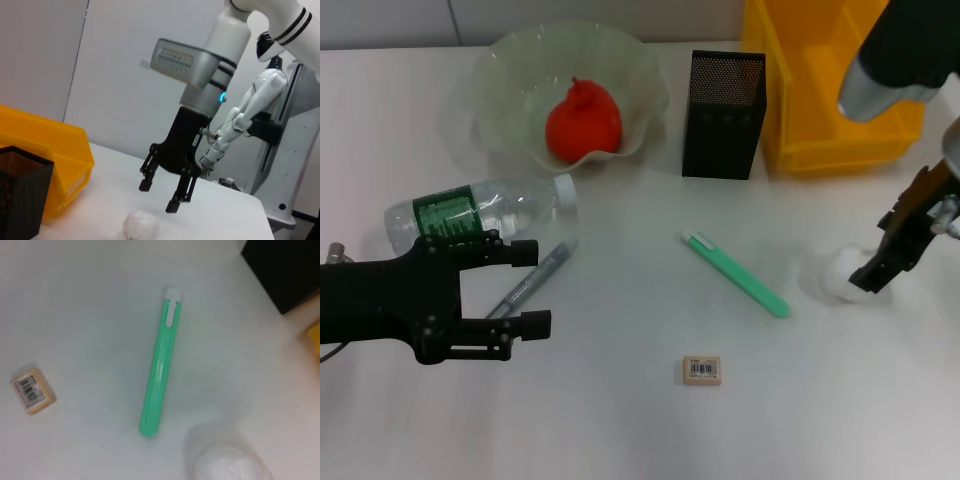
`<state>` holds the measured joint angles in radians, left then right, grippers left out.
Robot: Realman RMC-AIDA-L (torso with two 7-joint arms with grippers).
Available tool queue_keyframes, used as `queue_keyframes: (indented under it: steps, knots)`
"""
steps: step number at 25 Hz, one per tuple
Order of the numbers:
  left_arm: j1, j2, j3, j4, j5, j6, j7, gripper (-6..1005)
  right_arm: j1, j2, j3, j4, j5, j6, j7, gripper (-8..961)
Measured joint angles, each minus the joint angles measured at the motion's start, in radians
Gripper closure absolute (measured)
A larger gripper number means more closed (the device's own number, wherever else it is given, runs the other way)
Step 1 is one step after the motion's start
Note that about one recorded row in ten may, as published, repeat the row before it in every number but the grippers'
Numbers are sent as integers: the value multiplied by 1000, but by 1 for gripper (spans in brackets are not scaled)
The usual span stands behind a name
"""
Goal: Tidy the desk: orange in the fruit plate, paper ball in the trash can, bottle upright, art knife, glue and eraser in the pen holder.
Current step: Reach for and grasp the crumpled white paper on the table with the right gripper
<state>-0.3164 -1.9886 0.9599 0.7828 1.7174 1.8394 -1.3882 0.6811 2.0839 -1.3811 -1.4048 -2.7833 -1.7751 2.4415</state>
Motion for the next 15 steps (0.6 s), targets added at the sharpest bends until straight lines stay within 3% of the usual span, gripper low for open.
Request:
queue_keyframes:
  steps: [9, 15]
  knots:
    - [0, -3, -12, -7, 18, -14, 0, 181, 0, 1, -31, 72, 6, 81, 5, 148]
    - [-11, -9, -21, -18, 48, -33, 0, 184, 2, 2, -104, 127, 5, 154, 17, 129]
